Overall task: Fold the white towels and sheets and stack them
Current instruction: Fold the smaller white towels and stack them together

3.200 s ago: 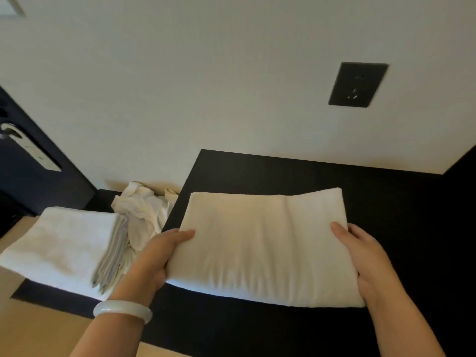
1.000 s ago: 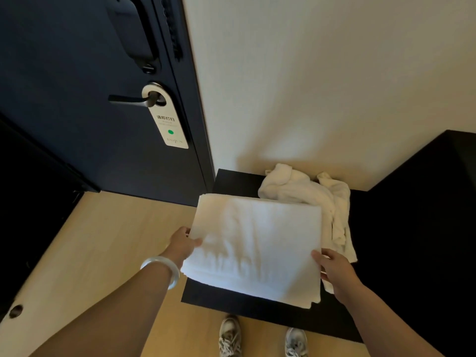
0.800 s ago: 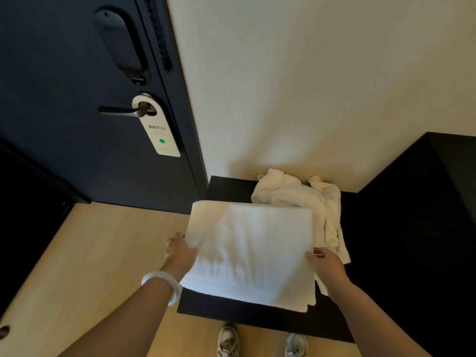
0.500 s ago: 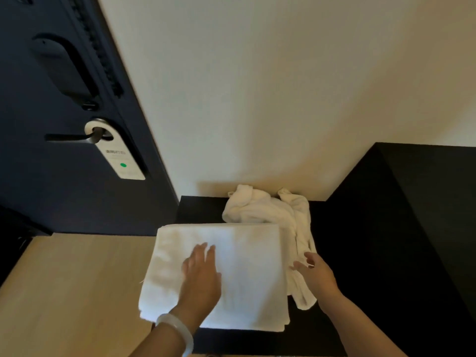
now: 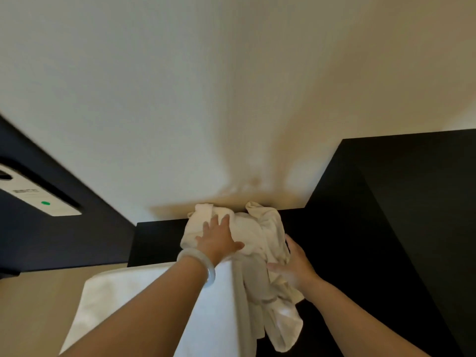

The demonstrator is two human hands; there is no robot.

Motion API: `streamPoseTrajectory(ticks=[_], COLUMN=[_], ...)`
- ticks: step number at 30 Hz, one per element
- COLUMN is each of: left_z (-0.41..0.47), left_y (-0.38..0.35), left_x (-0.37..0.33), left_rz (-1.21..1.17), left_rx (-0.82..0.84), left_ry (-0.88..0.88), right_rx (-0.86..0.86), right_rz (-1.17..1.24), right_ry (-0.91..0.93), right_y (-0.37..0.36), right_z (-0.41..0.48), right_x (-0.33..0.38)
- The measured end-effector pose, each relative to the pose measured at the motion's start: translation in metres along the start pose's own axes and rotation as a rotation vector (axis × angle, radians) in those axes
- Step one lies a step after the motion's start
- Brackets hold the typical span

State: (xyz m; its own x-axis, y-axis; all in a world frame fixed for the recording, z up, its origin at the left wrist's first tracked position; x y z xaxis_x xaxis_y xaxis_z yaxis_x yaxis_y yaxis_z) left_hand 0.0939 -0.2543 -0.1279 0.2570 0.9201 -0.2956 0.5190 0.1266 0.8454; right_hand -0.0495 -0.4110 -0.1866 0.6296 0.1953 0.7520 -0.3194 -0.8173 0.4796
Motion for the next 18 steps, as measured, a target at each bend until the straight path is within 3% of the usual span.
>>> streamPoseTrajectory(ticks=[9, 12, 16, 18], left_z=[0.059, 0.074, 0.076, 0.075], left_y=[-0.069, -0.073, -0.046, -0.048], left_x=[0.032, 0.027, 0.006, -0.017], left_rz=[0.113, -0.035, 0.223, 0.082], left_rx=[0.260, 0.191, -0.121, -0.138], left_ry=[0.133, 0.120, -0.087, -0.110], right_rx=[0.114, -0.024, -0.207, -0.292], right_rz=[-0.092, -0.083, 0.208, 0.264], right_ry=[-0.069, -0.109, -0.222, -0.212], right_y=[-0.052, -0.056, -0.024, 0.003], right_z=[0.040, 0.045, 0.045, 0.040], right_x=[-0.042, -0.048, -0.047, -0.042])
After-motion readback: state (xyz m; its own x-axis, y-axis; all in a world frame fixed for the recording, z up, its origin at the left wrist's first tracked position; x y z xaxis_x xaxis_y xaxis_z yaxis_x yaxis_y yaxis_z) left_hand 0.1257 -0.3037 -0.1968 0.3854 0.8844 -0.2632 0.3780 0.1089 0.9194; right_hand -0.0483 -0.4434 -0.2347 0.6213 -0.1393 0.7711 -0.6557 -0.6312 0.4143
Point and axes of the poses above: each hand's wrist, its own z-axis towards the middle knuckle, its own y-axis out of the back of the hand, x = y × z, the point moved 6 cm from there along z, towards the middle knuckle, and after that the axes turned 9 degrees about -x, right-handed, at the moved point
